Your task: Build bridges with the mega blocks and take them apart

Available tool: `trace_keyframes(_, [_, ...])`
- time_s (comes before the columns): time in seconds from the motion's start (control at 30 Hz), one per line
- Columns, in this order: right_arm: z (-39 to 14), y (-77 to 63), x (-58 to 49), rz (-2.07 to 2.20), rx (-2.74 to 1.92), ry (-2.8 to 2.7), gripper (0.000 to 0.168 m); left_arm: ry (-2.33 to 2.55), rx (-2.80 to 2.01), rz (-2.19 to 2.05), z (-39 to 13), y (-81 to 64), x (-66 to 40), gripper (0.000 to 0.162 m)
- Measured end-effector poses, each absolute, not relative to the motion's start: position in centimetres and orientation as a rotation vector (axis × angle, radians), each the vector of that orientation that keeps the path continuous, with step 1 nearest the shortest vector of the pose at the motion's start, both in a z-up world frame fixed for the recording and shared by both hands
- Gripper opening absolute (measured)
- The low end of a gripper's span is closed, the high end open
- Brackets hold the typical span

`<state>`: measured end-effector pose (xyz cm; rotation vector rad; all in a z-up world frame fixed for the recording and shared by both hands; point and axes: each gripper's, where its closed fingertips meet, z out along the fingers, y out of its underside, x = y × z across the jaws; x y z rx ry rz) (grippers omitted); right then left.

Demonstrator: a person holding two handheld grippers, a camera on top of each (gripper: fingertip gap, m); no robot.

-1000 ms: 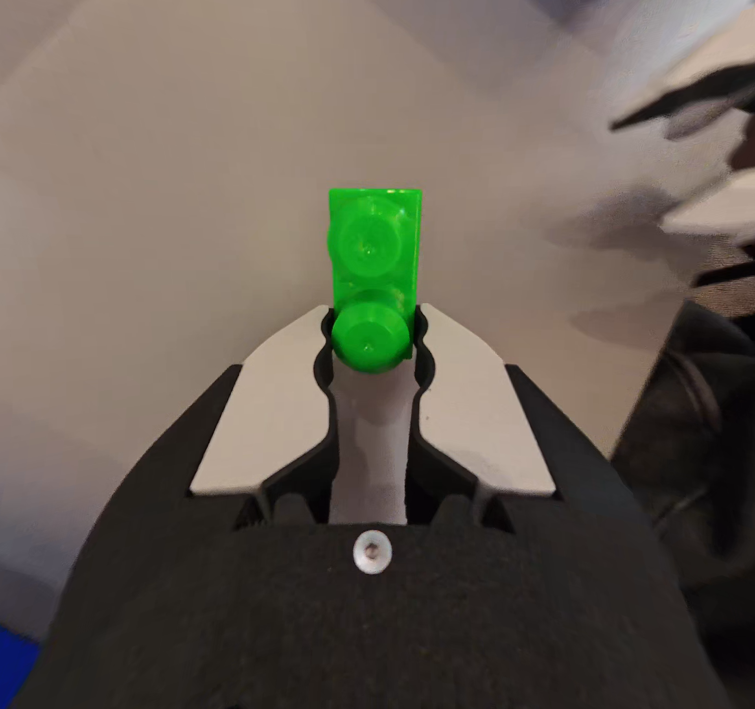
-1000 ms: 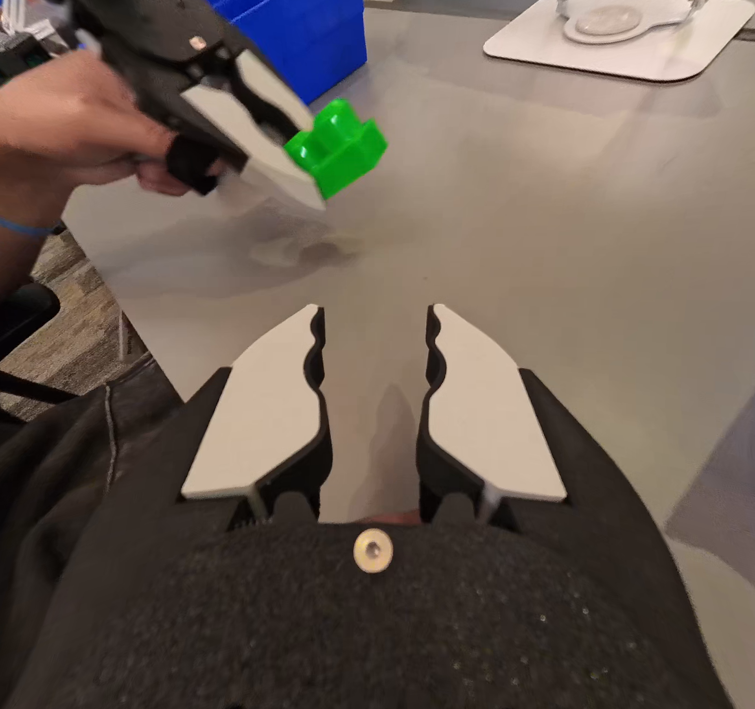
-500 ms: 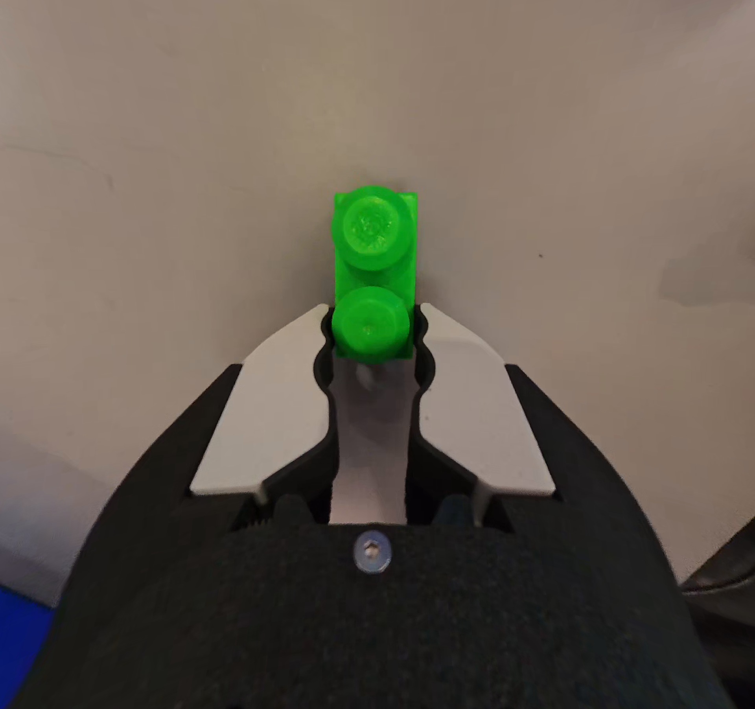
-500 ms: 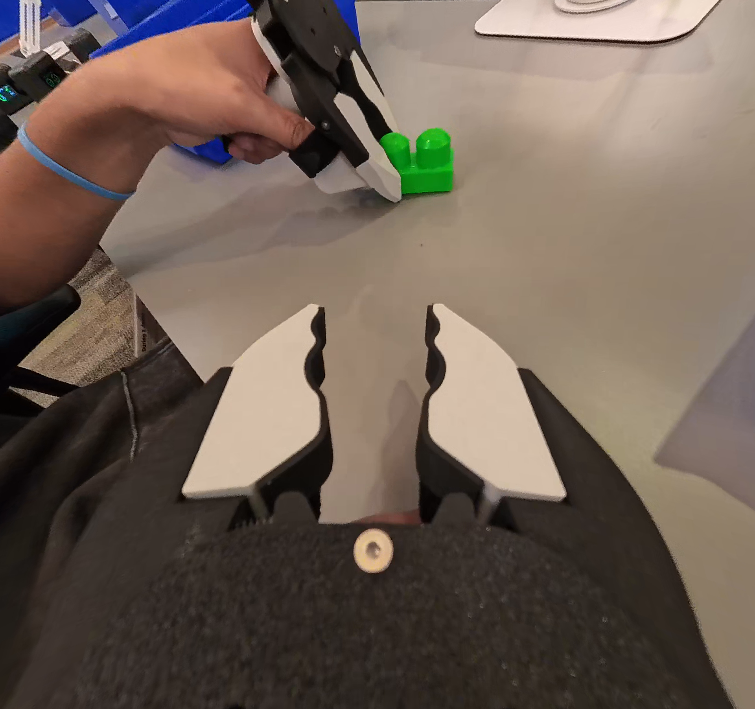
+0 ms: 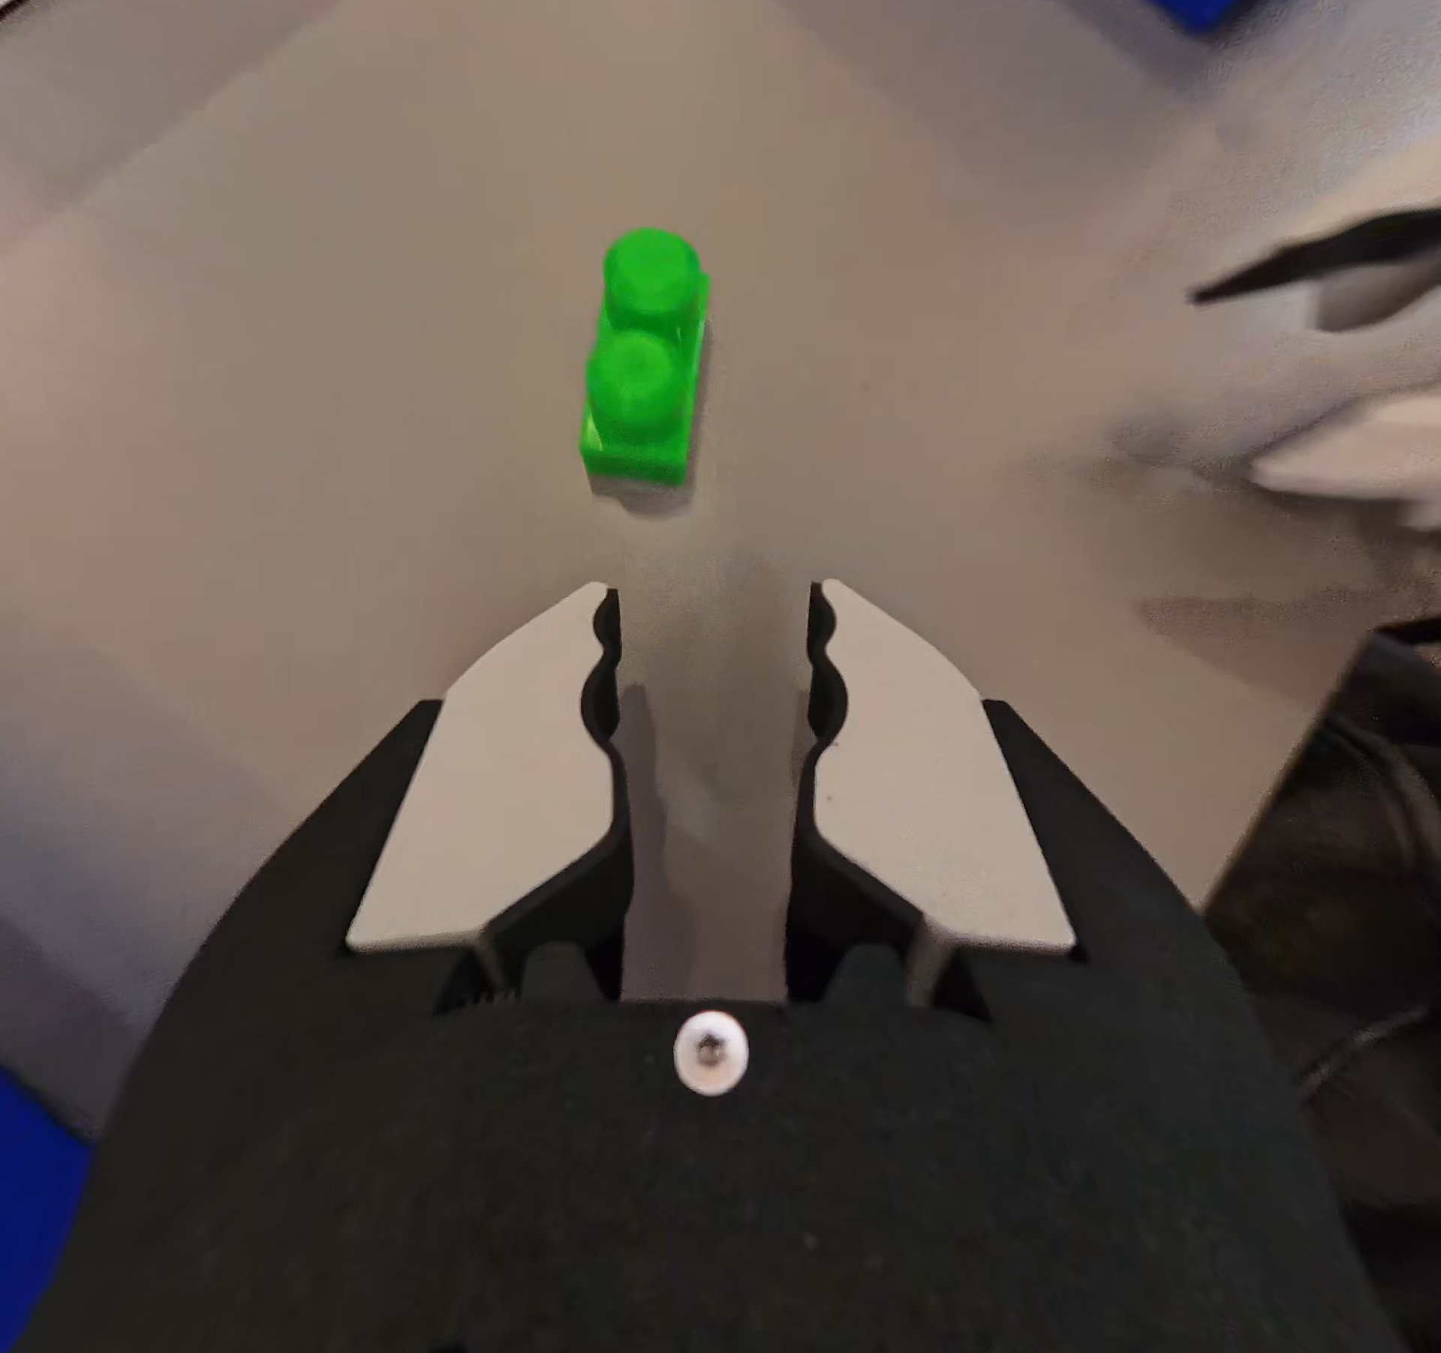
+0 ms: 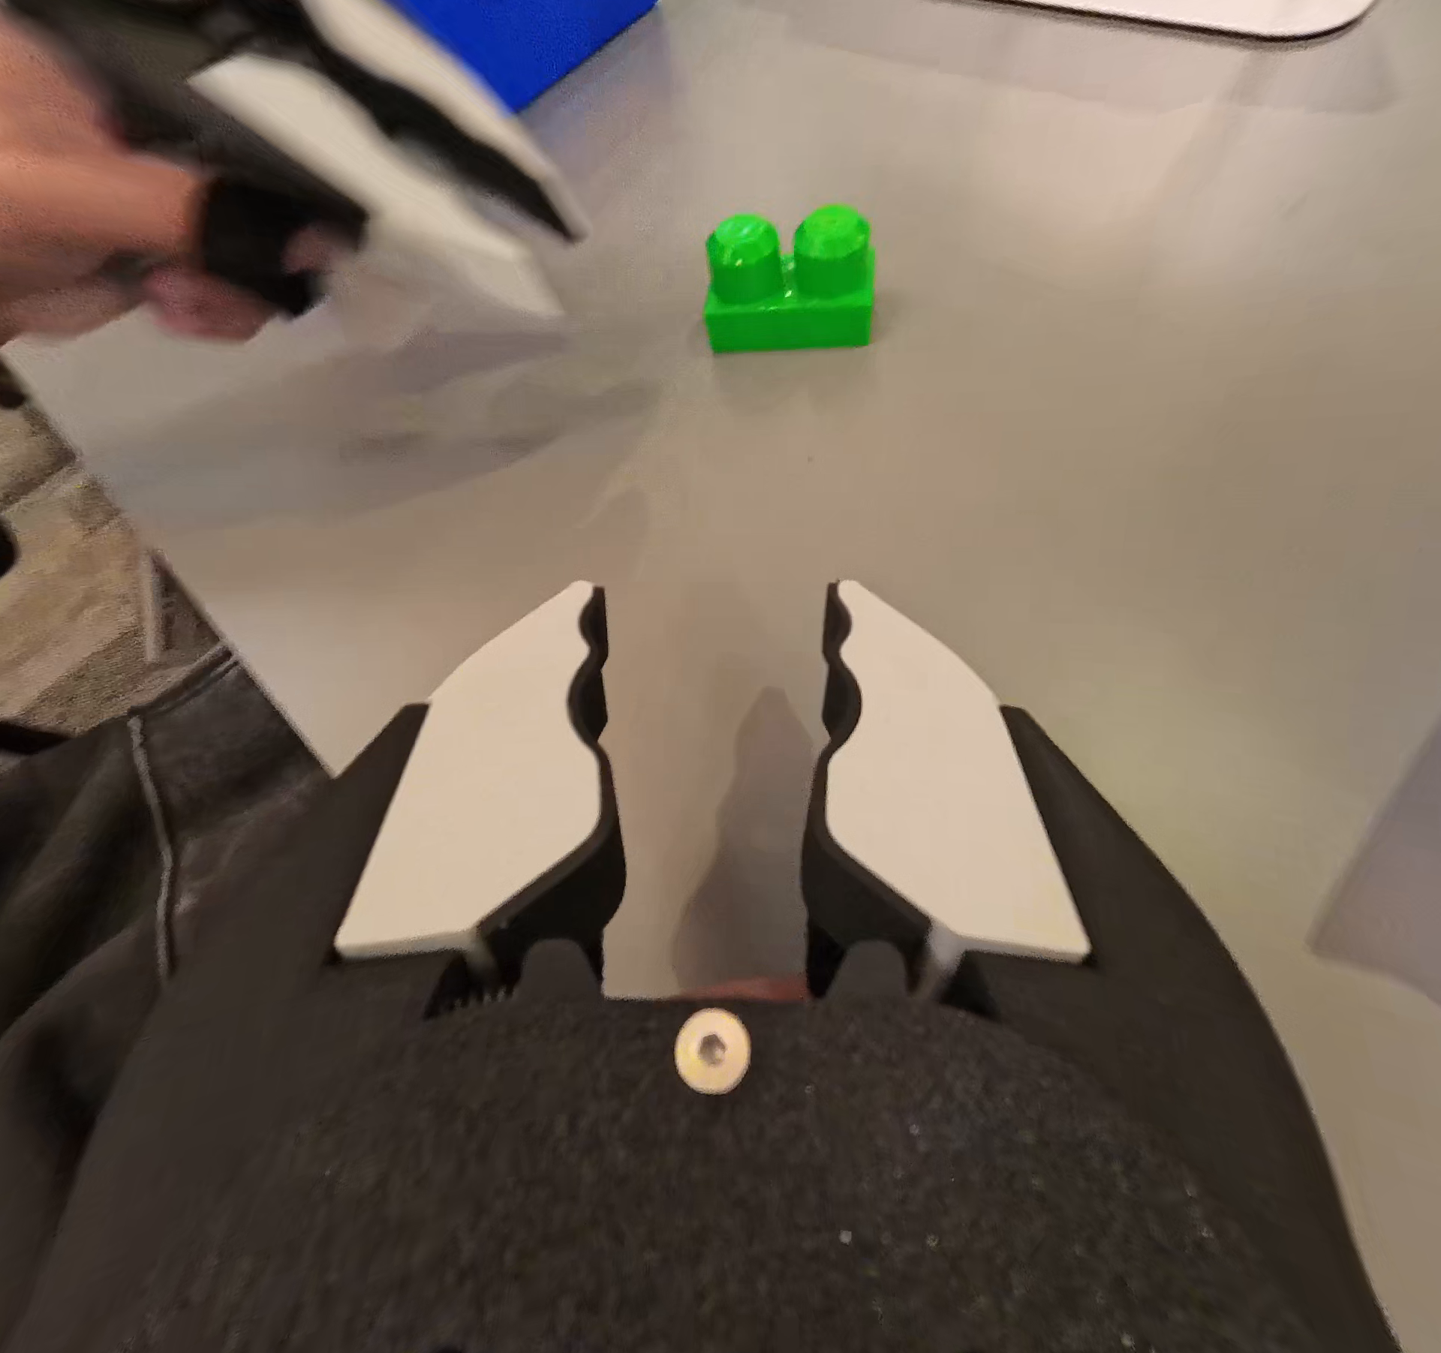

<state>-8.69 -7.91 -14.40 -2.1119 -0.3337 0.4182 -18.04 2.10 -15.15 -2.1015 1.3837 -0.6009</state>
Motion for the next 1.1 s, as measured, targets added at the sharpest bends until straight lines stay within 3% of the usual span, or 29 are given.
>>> trace_keyframes(0.2, [-13.5, -0.7, -10.6, 0.326, -2.091, -0.236, 0.066, 1.067, -1.998, -0.829, -14.6, -4.2, -23.7, 0.045])
trace_keyframes(0.37, [-14.8, 4.9, -10.7, 0.213, -2.109, -0.167, 0.082, 1.182, -1.985, -0.868, -15.2, -7.3, -24.7, 0.041])
trace_keyframes(0.57, [-16.3, 7.4, -12.8, 0.256, -2.179, -0.191, 0.084, 1.219, -1.979, -0.863, -15.7, -8.2, -25.2, 0.041])
trace_keyframes(0.67, [-17.3, 8.2, -13.6, 0.195, -2.240, -0.265, 0.068, 1.237, -1.994, -0.871, -16.1, -8.6, -25.3, 0.041])
trace_keyframes(0.8, [-16.9, 8.0, -13.2, 0.188, -2.262, -0.296, 0.068, 1.243, -1.987, -0.863, -15.9, -8.7, -25.3, 0.040])
trace_keyframes(1.1, [-1.8, 3.3, -4.9, 0.023, -1.962, -0.305, 0.068, 1.228, -1.964, -0.875, -15.7, -7.8, -25.6, 0.041])
